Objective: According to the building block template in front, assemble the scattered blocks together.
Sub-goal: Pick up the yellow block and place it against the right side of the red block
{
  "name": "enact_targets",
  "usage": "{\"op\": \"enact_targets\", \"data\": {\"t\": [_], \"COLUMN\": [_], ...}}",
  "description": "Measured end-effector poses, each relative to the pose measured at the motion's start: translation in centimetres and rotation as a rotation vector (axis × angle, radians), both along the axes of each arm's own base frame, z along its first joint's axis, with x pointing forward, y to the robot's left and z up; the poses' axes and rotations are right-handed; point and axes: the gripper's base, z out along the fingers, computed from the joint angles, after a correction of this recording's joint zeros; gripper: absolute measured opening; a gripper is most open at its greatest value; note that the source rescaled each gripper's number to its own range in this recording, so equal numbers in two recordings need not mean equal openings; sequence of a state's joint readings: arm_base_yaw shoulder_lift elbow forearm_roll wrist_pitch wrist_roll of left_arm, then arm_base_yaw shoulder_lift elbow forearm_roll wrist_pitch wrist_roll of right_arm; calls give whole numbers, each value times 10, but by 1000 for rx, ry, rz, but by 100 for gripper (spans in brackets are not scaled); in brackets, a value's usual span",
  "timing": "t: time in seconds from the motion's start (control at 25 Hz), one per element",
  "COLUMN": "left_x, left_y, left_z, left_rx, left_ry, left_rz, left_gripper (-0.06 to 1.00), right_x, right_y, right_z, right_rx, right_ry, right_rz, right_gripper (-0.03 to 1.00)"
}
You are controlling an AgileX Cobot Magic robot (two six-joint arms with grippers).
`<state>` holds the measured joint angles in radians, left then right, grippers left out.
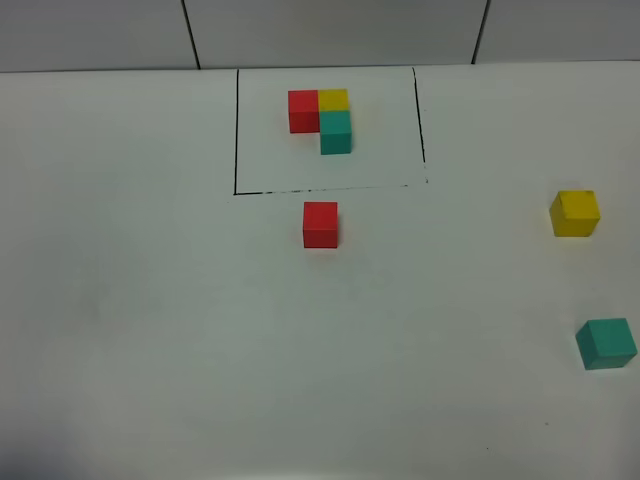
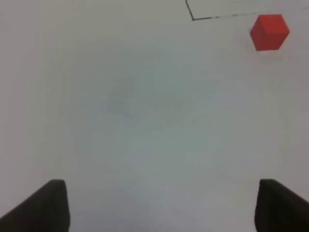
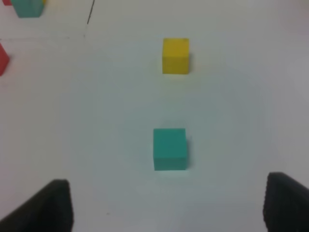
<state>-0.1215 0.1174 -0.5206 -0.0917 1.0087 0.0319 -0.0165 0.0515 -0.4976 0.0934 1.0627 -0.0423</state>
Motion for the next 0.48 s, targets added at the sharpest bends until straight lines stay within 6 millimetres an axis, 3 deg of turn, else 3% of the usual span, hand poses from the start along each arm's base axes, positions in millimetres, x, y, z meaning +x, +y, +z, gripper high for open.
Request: {"op": "enact_targets", "data": {"t": [0.48], "left_x": [-18], "left_y": [0], "left_z": [-6], "left_rx": [-7], "left_ry": [-83], "left_rz": [-29], "left_gripper": [82], "right_x": [0], "right_y": [0], "right_z": [0], "right_rx": [1], "right_ry": [0], "right_rz": [0], "right_gripper": [66]}}
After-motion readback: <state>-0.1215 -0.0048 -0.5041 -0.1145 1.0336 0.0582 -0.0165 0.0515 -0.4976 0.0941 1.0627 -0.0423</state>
